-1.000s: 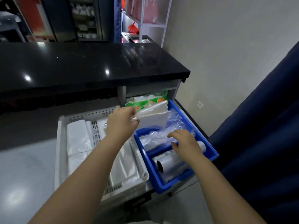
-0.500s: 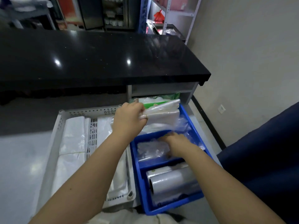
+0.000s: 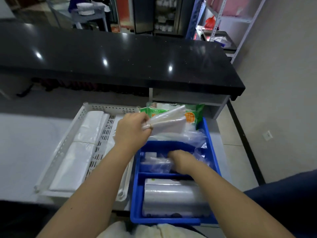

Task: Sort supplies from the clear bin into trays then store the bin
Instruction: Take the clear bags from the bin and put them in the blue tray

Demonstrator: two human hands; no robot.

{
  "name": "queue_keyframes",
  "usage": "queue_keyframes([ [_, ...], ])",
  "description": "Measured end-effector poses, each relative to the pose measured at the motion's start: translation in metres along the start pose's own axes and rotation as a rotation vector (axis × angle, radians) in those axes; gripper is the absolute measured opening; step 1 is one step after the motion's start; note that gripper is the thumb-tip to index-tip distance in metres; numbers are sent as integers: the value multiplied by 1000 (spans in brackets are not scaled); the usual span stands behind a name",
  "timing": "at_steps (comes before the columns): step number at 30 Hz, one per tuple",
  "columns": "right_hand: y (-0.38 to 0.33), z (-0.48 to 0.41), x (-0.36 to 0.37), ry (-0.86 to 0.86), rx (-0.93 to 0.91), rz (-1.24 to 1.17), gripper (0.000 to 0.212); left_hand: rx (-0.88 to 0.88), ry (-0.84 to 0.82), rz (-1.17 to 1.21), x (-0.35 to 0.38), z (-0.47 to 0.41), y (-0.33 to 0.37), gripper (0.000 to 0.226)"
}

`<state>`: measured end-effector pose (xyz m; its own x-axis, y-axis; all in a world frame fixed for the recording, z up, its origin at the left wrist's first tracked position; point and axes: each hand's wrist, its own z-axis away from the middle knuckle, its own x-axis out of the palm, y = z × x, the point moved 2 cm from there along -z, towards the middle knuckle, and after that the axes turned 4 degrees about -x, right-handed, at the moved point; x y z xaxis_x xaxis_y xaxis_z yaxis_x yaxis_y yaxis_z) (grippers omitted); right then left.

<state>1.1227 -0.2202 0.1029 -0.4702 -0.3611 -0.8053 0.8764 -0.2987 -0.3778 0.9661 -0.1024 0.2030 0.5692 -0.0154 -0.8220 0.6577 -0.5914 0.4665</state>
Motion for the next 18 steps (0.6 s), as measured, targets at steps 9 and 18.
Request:
queue_keyframes([
  [9,-24,52,-31,478,-379,413,26,-60,-77,2,-1,-2,15,21],
  [18,6,93,-30,540,-291,390,30,-34,-535,-61,49,3,45,33],
])
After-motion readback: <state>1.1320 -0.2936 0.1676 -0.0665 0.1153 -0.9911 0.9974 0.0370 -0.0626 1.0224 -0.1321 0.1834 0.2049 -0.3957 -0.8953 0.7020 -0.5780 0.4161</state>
